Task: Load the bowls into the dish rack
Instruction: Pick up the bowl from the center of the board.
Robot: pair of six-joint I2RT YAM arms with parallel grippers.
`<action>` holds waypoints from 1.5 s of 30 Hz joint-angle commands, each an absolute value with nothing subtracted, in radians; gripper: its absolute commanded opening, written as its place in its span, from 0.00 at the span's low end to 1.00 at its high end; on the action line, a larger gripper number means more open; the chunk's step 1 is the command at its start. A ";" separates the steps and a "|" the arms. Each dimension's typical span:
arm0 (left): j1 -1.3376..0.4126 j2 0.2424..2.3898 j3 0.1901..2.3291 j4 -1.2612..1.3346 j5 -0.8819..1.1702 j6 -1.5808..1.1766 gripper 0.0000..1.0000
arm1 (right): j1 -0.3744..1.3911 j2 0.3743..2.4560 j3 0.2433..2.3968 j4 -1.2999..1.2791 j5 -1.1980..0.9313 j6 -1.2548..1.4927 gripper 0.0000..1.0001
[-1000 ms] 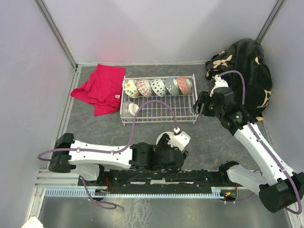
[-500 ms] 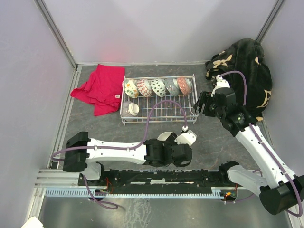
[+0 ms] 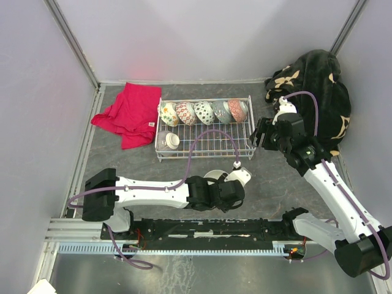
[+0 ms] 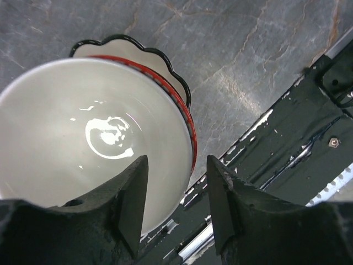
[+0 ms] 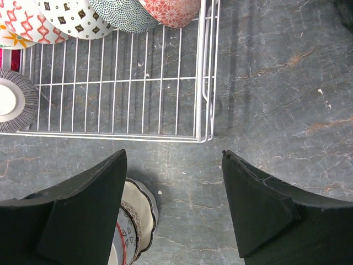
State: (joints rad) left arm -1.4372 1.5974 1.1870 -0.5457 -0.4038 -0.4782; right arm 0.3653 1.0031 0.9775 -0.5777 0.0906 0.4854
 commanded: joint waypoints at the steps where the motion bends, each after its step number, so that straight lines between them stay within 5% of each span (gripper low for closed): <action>1: -1.433 1.569 1.166 -0.489 -0.367 -0.438 0.54 | 0.363 0.992 0.978 -0.549 0.100 0.490 0.78; 17: -1.422 1.537 1.175 -0.502 -0.370 -0.446 0.09 | 0.364 0.997 0.974 -0.543 0.093 0.490 0.78; 25: -1.421 1.476 1.183 -0.498 -0.361 -0.450 0.07 | 0.363 1.001 0.973 -0.540 0.091 0.491 0.78; 45: -1.422 1.478 1.175 -0.490 -0.317 -0.463 0.27 | 0.361 1.011 0.973 -0.535 0.080 0.491 0.78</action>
